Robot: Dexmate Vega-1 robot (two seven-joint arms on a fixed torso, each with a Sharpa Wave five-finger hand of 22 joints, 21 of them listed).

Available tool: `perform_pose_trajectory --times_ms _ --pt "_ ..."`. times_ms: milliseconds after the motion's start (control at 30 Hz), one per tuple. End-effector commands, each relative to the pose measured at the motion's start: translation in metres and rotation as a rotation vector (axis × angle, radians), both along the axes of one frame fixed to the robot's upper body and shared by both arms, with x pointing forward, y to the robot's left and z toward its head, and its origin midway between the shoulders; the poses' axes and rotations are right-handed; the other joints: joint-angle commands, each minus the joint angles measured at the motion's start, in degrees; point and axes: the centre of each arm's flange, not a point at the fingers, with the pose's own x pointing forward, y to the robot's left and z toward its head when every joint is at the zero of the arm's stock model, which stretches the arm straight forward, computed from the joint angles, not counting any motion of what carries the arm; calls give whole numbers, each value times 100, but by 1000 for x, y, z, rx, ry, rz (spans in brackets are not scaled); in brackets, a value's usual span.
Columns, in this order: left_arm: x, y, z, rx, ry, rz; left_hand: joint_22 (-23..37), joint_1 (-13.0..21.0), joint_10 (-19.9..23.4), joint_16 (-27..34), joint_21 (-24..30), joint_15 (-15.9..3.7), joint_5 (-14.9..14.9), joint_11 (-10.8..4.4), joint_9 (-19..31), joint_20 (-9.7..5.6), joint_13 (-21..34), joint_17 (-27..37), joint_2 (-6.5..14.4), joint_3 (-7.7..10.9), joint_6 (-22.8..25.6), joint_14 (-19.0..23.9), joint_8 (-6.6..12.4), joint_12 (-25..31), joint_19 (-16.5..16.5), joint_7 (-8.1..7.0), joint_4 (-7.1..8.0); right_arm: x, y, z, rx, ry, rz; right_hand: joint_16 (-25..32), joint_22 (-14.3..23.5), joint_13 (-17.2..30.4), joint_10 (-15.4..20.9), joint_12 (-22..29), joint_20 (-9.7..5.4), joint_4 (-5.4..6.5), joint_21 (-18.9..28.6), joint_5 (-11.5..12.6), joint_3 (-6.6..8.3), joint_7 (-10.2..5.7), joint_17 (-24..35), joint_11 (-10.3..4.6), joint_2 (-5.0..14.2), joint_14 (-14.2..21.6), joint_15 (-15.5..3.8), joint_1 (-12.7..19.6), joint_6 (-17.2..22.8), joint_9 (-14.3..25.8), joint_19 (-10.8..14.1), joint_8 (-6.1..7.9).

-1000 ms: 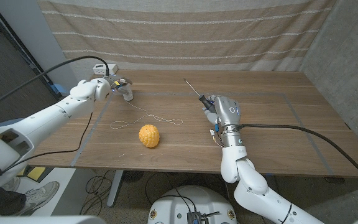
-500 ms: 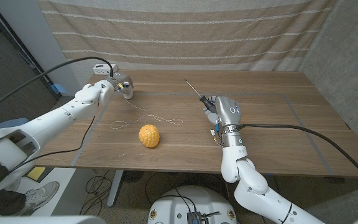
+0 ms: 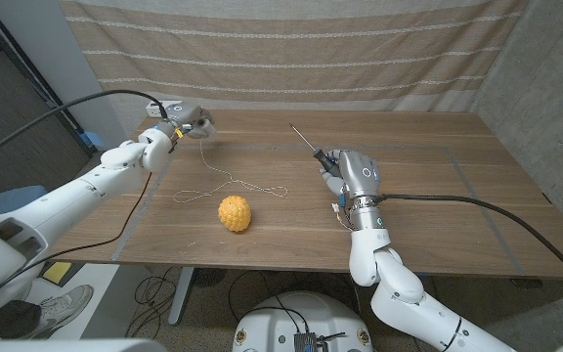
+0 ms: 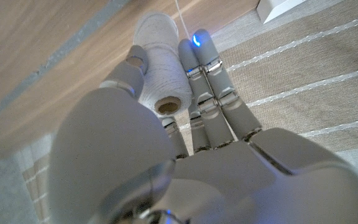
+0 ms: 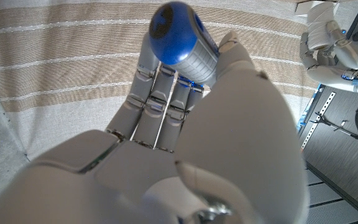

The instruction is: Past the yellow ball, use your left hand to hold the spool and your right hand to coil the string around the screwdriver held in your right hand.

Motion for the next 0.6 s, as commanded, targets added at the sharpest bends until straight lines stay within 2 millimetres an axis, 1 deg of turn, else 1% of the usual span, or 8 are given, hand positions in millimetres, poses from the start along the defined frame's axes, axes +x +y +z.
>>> perform_pose_trajectory --times_ms 33,100,300,400,600 --pt "-33 14 10 -318 -171 -337 14 925 794 -47 55 -695 39 -736 16 -411 175 -22 860 219 870 455 -35 -38 60 892 276 5 -1 2 13 -15 46 -21 -4 15 44 -32 -626 -353 34 27 391 -498 15 -6 838 697 -844 812 619 32 -55 38" --pt "-35 14 11 -364 -164 -388 12 944 788 -69 74 -695 39 -729 13 -409 185 -41 857 214 880 450 -36 -45 67 907 278 7 0 3 13 -20 52 -25 -12 15 63 -32 -625 -358 45 28 392 -496 16 -1 835 697 -849 818 624 31 -57 37" --pt "-44 9 13 -425 -148 -514 7 983 804 -106 119 -695 39 -726 8 -411 203 -80 855 202 877 454 -46 -51 93 924 285 13 1 6 18 -39 60 -39 -49 0 118 -52 -626 -366 90 29 387 -485 18 12 818 704 -839 824 676 28 -74 43" --pt "-48 7 15 -472 -137 -601 2 1004 804 -121 145 -693 37 -728 2 -414 208 -96 852 187 911 471 -41 -66 91 918 295 15 3 7 18 -60 62 -59 -71 -14 149 -69 -624 -372 117 30 371 -440 12 47 778 690 -832 816 694 22 -81 39" --pt "-58 1 24 -475 -95 -706 -5 1035 815 -128 187 -690 35 -710 -7 -421 223 -90 842 163 919 490 -51 -84 92 928 305 25 6 10 -13 -80 66 -74 -111 -35 150 -119 -628 -373 163 43 358 -446 9 20 753 703 -837 816 716 16 -104 28"
